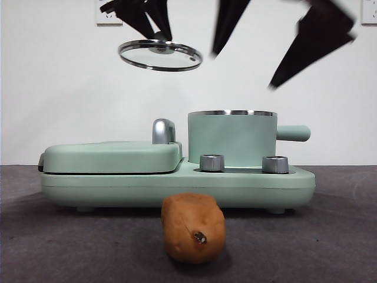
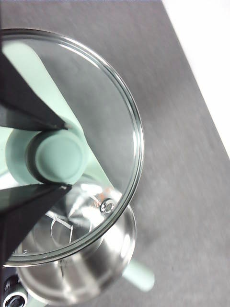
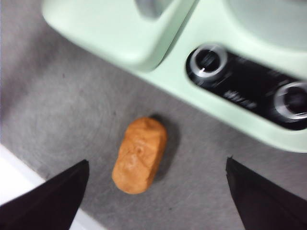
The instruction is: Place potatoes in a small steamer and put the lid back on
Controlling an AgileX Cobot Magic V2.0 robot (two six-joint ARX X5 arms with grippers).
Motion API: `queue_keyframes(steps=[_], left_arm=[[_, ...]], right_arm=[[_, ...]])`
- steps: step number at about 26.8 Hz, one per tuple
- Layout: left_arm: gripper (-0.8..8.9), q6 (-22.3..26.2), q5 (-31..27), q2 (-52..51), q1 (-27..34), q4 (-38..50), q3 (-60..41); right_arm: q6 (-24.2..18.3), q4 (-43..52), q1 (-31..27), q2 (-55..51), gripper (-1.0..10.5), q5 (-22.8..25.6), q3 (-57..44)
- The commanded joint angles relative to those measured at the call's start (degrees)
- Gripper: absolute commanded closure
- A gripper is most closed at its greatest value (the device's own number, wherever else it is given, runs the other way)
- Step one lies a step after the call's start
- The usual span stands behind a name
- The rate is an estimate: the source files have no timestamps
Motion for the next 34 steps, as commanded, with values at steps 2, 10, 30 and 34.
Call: queue_keyframes(steps=[2,10,30,34], left_arm=[[7.97,-1.0,0.5,-1.6,1.3,1.0,2.4],[7.97,-1.4,1.0,-3.2,3.3,0.0,2.4],[7.97,-1.4,1.0,-4.1,3.3,-0.9,2.4],[7.97,-1.4,1.0,-4.1,3.8,-0.9,2.4]], right_arm=[[3.8,0.9,3.1,8.0,4.9,0.2,1.1],[4.6,5.0,7.3,18.0,4.9,-0.2,1.1],[4.1,5.4,9.6,26.3,8.5,-0.8,2.0],[1.4,0.1,7.6,25.2,8.5,-0.8,7.0]])
